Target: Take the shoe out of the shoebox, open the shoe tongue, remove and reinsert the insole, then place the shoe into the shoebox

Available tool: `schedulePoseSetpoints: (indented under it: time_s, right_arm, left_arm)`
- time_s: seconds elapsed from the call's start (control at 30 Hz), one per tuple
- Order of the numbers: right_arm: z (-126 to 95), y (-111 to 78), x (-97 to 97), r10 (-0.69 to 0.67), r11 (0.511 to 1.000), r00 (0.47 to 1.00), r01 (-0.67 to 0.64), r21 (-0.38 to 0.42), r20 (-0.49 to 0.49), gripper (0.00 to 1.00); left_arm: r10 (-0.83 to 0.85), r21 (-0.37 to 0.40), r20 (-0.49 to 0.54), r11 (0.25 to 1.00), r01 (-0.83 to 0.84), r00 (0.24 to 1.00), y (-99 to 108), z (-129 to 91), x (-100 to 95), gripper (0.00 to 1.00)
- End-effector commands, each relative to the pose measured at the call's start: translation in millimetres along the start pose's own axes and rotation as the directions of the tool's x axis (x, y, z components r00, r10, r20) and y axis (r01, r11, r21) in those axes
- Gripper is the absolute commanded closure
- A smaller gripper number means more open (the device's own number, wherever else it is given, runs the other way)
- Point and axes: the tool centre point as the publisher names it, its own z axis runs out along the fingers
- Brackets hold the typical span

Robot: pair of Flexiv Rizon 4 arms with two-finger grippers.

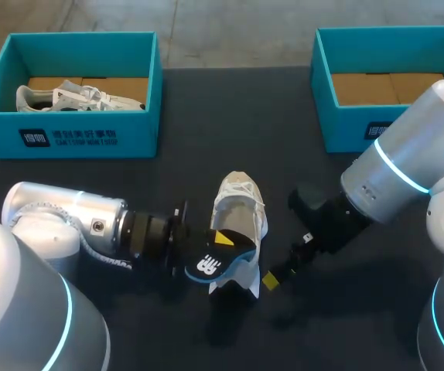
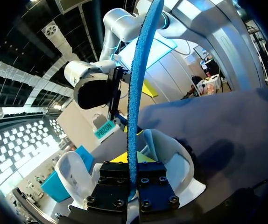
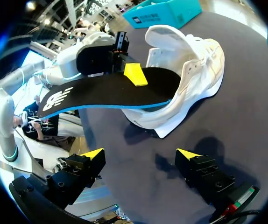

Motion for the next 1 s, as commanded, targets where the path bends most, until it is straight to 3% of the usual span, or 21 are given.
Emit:
schedulePoseSetpoints:
  time_s: [0.03,1.0]
  right_arm:
    - [2,-0.1,1.7,0.002,1.0,1.0,-0.002,0.0,0.006,0.0]
    - [2,-0.1,1.7,0.002,1.0,1.0,-0.002,0.0,0.006,0.0]
  left_arm:
    - [0.0,-0.011,0.006,1.0,0.0,1.0,0,1,1.6,1.0]
    - [-0.031,-0.108,0.039,0.994,0.035,0.999,13,4,1.5,1.0]
